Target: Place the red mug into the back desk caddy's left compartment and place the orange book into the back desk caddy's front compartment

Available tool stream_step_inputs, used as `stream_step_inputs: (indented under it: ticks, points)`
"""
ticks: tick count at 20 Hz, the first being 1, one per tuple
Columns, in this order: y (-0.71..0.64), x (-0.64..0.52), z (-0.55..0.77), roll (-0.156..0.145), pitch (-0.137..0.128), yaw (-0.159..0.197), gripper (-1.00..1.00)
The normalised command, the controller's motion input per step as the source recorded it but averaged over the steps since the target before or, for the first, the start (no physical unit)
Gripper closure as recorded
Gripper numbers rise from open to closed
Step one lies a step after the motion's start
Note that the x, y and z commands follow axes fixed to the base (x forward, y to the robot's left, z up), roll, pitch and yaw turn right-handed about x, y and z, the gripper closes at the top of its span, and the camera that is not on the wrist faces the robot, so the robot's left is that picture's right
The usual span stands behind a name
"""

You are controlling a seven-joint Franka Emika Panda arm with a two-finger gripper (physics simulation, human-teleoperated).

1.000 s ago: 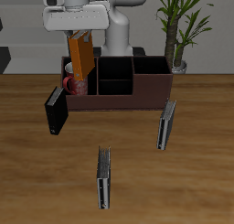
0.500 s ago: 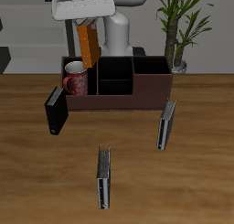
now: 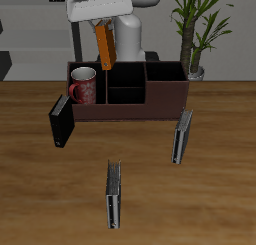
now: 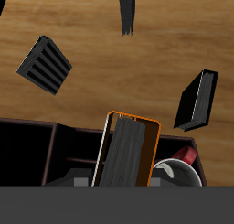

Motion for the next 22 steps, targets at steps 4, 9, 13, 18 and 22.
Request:
stream_step_inputs:
  ticks: [4,9,13,18,22]
  points:
    - [0.0,-0.05,0.1,0.002,-0.023,0.057,1.0]
    - [-0.01,-0.11,0.08,-0.018,-0.015,0.037,1.0]
    - [-0.03,0.08,0.08,0.001,0.003,0.086,1.0]
    - [0.01,0.32,0.0,0.047,0.07,0.223,1.0]
    - [-0.07,0.22,0.08,-0.004,0.005,0.166,1.0]
